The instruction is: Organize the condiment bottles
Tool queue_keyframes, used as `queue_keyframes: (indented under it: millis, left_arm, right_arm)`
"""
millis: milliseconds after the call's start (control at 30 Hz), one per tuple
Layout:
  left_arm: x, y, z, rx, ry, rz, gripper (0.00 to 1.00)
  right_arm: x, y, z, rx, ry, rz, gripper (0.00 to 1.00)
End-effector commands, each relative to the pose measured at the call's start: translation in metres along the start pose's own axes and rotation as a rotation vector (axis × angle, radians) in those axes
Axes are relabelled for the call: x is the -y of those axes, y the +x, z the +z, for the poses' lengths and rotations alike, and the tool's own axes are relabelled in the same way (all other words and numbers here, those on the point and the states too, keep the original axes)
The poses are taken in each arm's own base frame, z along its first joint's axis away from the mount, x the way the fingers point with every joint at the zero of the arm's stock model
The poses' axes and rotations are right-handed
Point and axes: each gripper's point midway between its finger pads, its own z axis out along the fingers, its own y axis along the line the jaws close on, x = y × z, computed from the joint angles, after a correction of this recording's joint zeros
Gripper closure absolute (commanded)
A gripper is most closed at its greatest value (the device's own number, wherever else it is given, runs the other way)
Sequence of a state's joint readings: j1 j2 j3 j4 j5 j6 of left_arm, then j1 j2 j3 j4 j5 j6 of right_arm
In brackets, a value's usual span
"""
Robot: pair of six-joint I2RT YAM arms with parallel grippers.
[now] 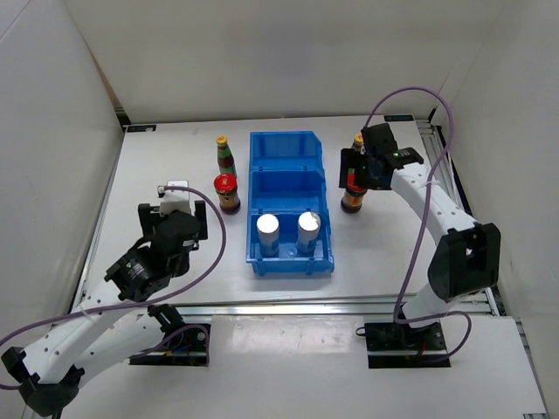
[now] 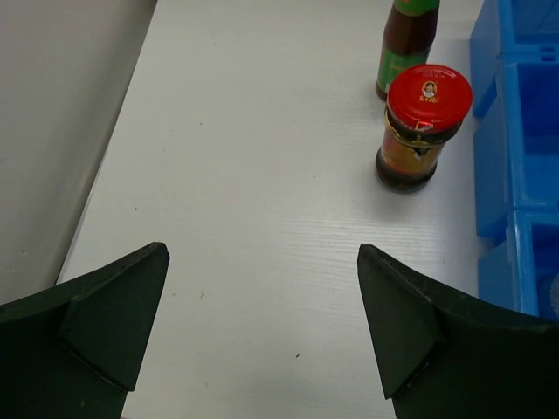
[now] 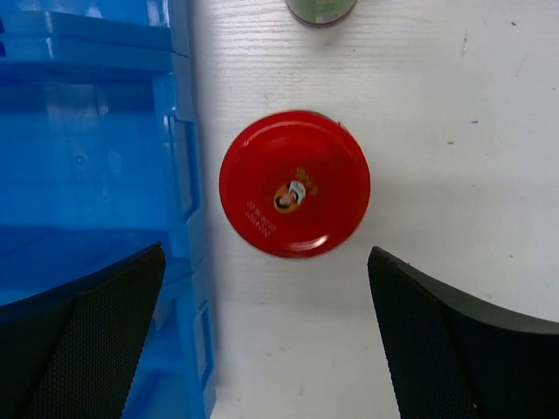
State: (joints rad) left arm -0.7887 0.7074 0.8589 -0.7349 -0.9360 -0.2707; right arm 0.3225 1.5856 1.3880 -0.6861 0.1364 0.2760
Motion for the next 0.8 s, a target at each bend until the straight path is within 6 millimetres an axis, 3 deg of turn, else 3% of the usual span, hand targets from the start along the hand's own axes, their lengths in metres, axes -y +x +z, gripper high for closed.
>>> queue_keyframes:
  millis: [0, 267, 433, 767]
  left_arm:
    - [-0.005, 0.0, 0.005, 0.022, -0.059, -0.008, 0.0]
    - [-0.002, -0.001, 0.013, 0.009, -0.088, 0.009, 0.0]
    - [-0.008, -0.002, 0.009, 0.025, -0.093, -0.013, 0.0]
    - [-0.006, 0.0, 0.012, 0.015, -0.096, 0.003, 0.0]
  right_arm:
    - [-0.002, -0.015, 0.014, 0.014, -0.026, 0.001, 0.0]
    - [-0.001, -0.003, 0.049, -0.063, -0.006, -0.003, 0.0]
    - [-0.001, 0.001, 0.059, -0.085, 0.0, 0.005, 0.0]
    - [0.012, 0.001, 0.068, -0.101, 0.022, 0.03, 0.33]
